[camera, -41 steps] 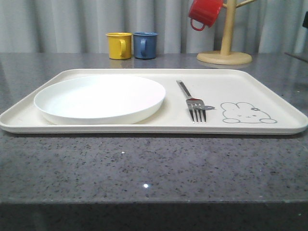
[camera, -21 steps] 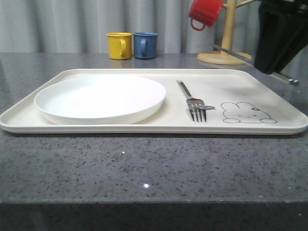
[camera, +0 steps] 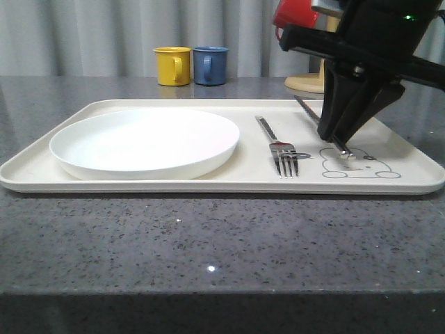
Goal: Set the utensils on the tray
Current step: 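Place the chopsticks on the tray beside the fork and release, then move the right gripper down onto the silver spoon and close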
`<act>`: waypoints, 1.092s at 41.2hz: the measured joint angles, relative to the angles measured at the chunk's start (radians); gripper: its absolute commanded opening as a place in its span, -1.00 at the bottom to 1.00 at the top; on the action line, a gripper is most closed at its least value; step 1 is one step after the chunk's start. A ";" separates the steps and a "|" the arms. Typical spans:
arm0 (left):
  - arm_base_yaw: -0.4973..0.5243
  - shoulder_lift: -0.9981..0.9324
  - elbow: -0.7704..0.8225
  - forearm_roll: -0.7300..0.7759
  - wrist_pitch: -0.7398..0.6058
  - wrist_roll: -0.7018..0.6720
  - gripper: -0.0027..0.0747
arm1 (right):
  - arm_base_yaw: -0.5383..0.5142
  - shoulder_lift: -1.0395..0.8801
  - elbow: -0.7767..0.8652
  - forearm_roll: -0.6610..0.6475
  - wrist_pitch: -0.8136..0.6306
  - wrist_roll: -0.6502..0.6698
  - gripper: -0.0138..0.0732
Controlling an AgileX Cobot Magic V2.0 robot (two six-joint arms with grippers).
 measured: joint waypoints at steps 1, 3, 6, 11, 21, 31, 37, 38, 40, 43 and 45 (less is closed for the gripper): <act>0.000 0.000 0.000 0.000 0.000 0.000 -0.06 | 0.000 0.006 0.000 0.002 -0.001 0.000 -0.41; 0.000 0.000 0.000 0.000 0.000 0.000 -0.06 | 0.000 0.017 0.000 0.002 -0.002 0.000 -0.34; 0.000 0.000 0.000 0.000 0.000 0.000 -0.06 | 0.000 0.021 0.000 0.002 -0.002 0.001 -0.23; 0.000 0.000 0.000 0.000 0.000 0.000 -0.06 | 0.000 0.021 0.000 0.006 -0.002 0.001 -0.10; 0.000 0.000 0.000 0.000 0.000 0.000 -0.06 | 0.002 0.006 0.000 -0.008 -0.004 -0.025 -0.09; 0.000 0.000 0.000 0.000 0.000 0.000 -0.06 | -0.030 -0.179 0.000 -0.180 0.075 -0.087 -0.09; 0.000 0.000 0.000 0.000 0.000 0.000 -0.06 | -0.159 -0.270 0.000 -0.262 0.139 -0.127 -0.09; 0.000 0.000 0.000 0.000 0.000 0.000 -0.06 | -0.185 -0.275 0.000 -0.269 0.149 -0.145 -0.09; 0.000 0.000 0.000 0.000 0.000 0.000 -0.06 | -0.247 -0.277 0.000 -0.272 0.162 -0.178 -0.09; 0.000 0.000 0.000 0.000 0.000 0.000 -0.06 | -0.333 -0.272 0.000 -0.270 0.172 -0.240 -0.09; 0.000 0.000 0.000 0.000 0.000 0.000 -0.06 | -0.386 -0.259 0.000 -0.265 0.172 -0.283 -0.09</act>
